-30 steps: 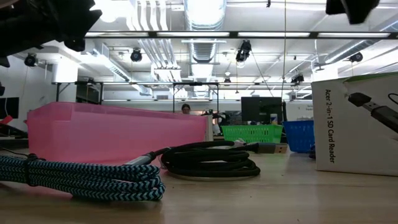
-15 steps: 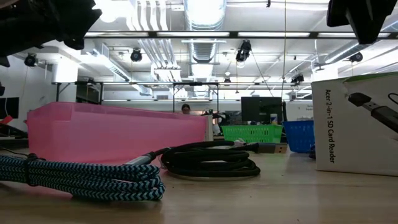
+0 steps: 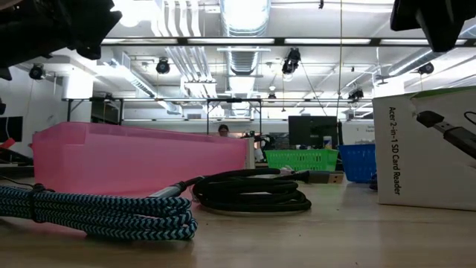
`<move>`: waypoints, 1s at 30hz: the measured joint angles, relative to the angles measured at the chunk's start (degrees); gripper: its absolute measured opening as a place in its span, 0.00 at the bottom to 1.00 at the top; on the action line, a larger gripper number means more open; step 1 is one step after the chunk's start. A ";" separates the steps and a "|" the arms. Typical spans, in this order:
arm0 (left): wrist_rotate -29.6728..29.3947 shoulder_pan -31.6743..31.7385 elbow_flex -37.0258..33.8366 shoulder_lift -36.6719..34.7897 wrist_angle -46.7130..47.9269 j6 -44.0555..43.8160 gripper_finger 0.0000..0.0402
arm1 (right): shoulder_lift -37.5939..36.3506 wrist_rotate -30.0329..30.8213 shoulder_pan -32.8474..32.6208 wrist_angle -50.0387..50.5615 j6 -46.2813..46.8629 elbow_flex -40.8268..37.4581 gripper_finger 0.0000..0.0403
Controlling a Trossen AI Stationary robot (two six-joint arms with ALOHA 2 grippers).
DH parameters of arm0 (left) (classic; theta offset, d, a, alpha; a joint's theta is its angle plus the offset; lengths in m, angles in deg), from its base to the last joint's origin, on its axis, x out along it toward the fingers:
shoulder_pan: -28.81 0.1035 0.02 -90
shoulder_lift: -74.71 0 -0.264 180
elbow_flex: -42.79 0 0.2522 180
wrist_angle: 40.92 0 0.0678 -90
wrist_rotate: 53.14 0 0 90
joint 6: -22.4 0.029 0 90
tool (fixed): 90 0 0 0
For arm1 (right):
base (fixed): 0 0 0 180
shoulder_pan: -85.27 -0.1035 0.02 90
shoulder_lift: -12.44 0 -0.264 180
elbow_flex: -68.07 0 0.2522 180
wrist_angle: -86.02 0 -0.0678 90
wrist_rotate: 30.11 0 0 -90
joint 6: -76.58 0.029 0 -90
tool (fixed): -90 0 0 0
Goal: Pick and place items into bin
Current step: Put the bottom green USB card reader box into the green bin
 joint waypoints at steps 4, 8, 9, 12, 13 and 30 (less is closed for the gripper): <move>0.00 -0.01 0.00 0.03 0.01 0.00 0.36 | -0.01 0.98 0.00 0.01 0.00 -0.02 0.47; 0.05 -0.02 0.00 0.04 0.00 0.00 0.36 | -0.01 0.94 0.00 -0.01 0.00 -0.04 0.47; 0.17 -0.02 0.00 0.04 0.00 0.00 0.36 | -0.01 0.91 0.00 -0.01 0.00 -0.04 0.47; 0.17 -0.02 -0.06 0.04 0.06 0.00 0.36 | -0.01 0.80 -0.02 -0.02 -0.29 -0.05 0.47; 0.15 -0.01 -0.10 0.04 0.04 0.00 0.36 | -0.01 0.80 -0.02 -0.06 -0.56 -0.09 0.47; -0.07 -0.02 -0.20 0.04 0.50 0.04 0.36 | -0.01 0.59 -1.05 -4.00 -2.73 -2.87 0.48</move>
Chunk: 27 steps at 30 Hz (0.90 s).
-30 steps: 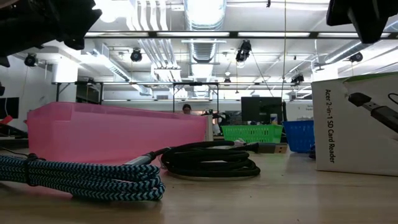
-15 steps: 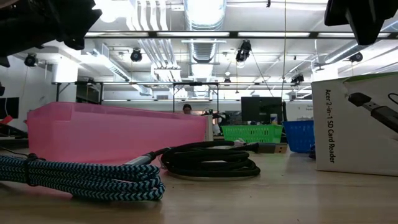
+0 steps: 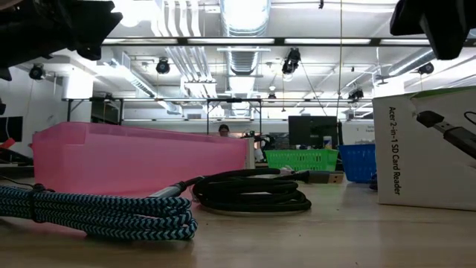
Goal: Pick and place items into bin
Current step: Put the bottom green USB card reader box into the green bin
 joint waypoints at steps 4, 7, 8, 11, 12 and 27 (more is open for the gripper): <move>0.00 0.02 -0.02 0.00 0.00 0.00 0.36 | 0.02 -0.29 -0.30 -3.79 -0.25 -2.32 0.52; 0.02 0.02 -0.02 0.00 -0.02 0.00 0.36 | -0.04 -0.33 -0.32 -3.81 1.51 -2.61 0.53; 0.01 0.01 -0.02 0.00 -0.04 0.00 0.36 | -0.04 -0.22 -0.32 -3.79 1.92 -2.75 0.53; 0.02 0.00 -0.04 0.00 -0.04 0.00 0.36 | -0.04 -0.02 -0.32 -4.36 1.61 -3.65 0.53; 0.02 0.00 -0.04 0.05 -0.04 0.00 0.36 | -0.07 0.00 -0.30 -4.91 1.82 -4.25 0.53; -0.59 0.00 -0.09 0.88 -0.04 0.02 0.36 | 0.00 -0.06 -0.32 -12.63 3.18 -10.06 0.53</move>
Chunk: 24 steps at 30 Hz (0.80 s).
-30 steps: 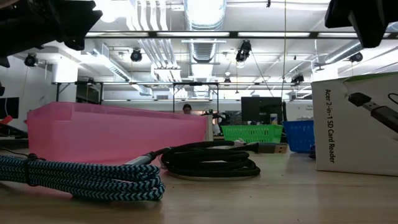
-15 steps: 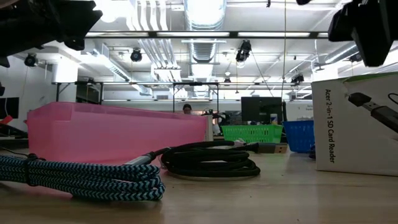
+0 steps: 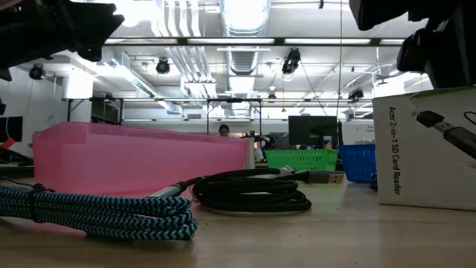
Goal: Pick and place items into bin
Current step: Put the bottom green USB card reader box into the green bin
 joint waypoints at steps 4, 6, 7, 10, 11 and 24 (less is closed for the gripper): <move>0.00 0.02 0.00 0.04 -0.02 0.07 0.36 | 0.00 -0.68 0.00 -1.65 -0.43 -1.41 0.53; 0.00 0.01 0.00 0.02 -0.02 0.07 0.36 | 0.00 -1.03 0.00 -1.70 -0.45 -1.99 0.53; 0.00 0.00 0.00 0.03 -0.02 0.07 0.36 | 0.00 -1.03 0.00 -1.68 -0.45 -2.24 0.53; 0.00 0.00 0.00 0.20 -0.02 0.07 0.36 | 0.00 -1.03 0.02 -1.88 -0.51 -3.06 0.53; 0.00 0.00 0.00 0.31 -0.03 0.07 0.36 | 0.00 -1.03 0.02 -1.98 -0.56 -3.50 0.53; 0.00 0.00 0.22 0.63 -0.33 0.06 0.36 | 0.00 -1.33 0.02 -3.31 -0.70 -4.78 0.51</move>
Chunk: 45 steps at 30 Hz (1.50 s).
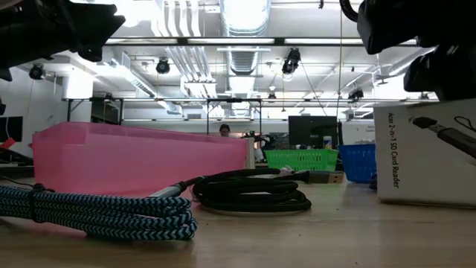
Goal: Pick and place items into bin
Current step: Put the bottom green USB card reader box into the green bin
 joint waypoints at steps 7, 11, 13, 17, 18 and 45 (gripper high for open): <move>0.00 0.01 0.00 0.00 0.02 -0.02 0.36 | 0.00 -1.12 0.04 -0.01 -3.90 0.00 0.32; 0.00 0.00 0.00 0.02 0.02 -0.02 0.36 | 0.00 -1.77 0.04 -0.07 -4.48 0.02 0.17; 0.00 0.02 0.00 0.02 0.04 -0.02 0.36 | 0.00 -1.87 0.04 -0.05 -4.69 0.02 0.11; -0.01 0.00 0.00 0.31 0.22 -0.02 0.36 | 0.00 -3.73 0.04 -0.69 -7.25 0.04 0.06; 0.00 0.00 0.00 0.40 0.23 -0.02 0.36 | 0.00 -4.13 0.04 -1.52 -8.45 0.04 0.06; -0.01 0.00 -0.04 0.77 0.31 4.38 0.36 | -0.31 12.32 8.39 14.88 -20.78 15.62 0.08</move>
